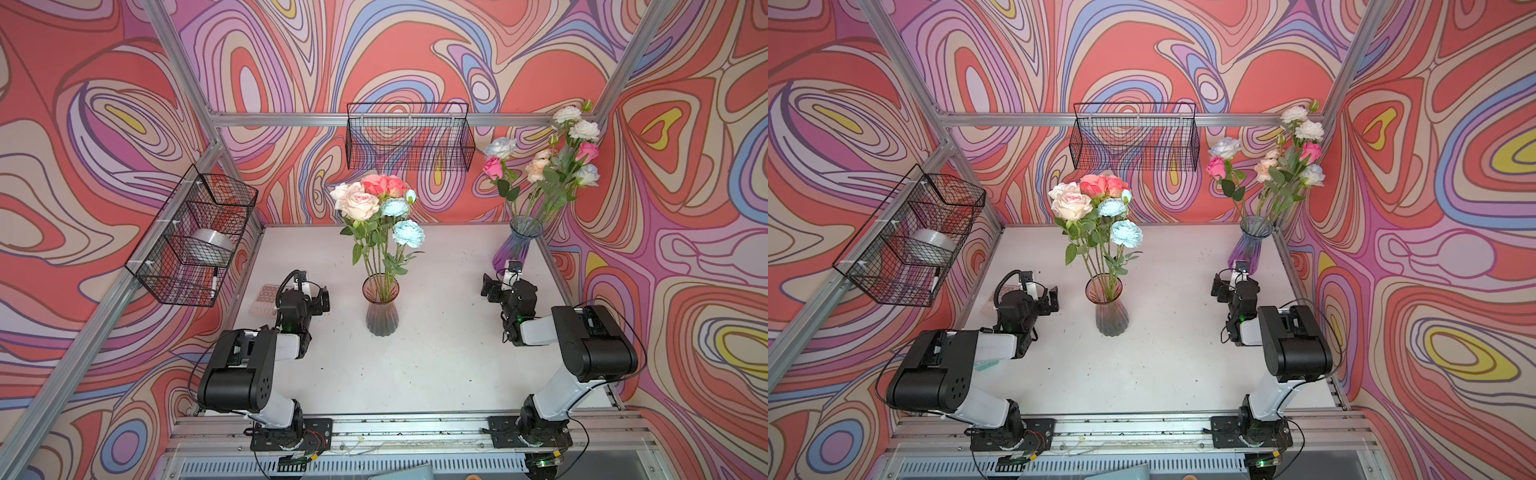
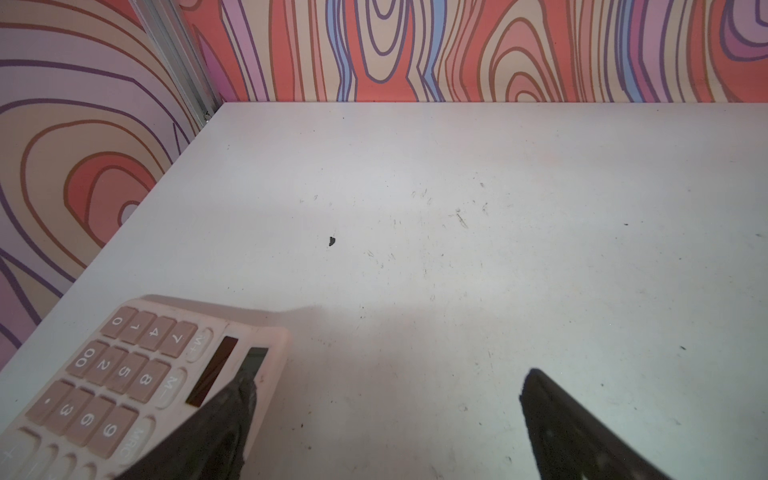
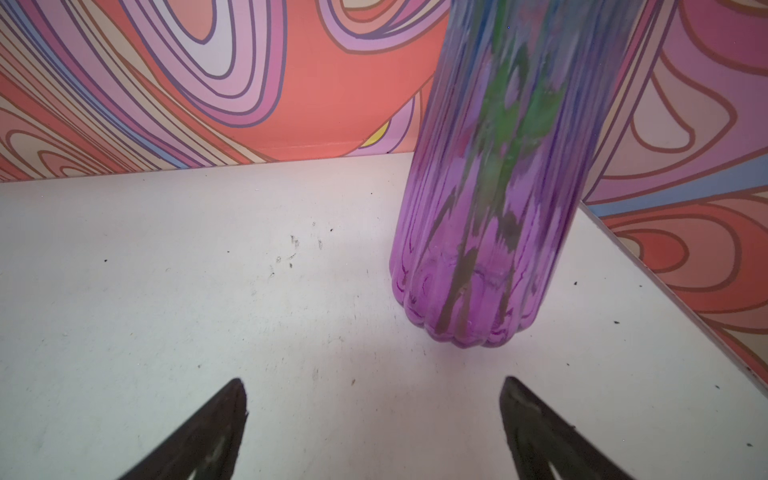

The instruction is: Arrange the flowers into the vase

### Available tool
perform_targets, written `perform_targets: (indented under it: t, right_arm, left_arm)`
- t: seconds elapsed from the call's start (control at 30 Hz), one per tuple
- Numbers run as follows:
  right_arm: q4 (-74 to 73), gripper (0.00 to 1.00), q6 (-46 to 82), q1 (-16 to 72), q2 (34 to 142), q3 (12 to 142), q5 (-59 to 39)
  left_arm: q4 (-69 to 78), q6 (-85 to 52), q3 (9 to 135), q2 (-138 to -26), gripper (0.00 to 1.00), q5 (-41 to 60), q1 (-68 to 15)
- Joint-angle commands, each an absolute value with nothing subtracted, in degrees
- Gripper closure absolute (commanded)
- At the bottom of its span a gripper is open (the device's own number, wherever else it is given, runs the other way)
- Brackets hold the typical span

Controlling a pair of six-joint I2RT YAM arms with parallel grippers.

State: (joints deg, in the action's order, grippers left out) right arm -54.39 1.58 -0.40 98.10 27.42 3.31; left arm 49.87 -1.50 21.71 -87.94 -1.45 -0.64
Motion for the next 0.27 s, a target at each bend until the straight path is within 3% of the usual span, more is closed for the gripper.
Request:
perform_targets:
  t: [0.0,0.23]
  right_arm:
    - [-53.35,0.02,1.32,-0.42,98.35,27.82,2.85]
    - [-54.44,0.02,1.2,-0.26,97.94,27.0,3.1]
  left_arm:
    - [50.32,-0.7,21.71,-88.22,0.0,-0.79,-0.26]
    - [50.35,-0.77,21.69,-88.22,0.0,-0.66,-0.27]
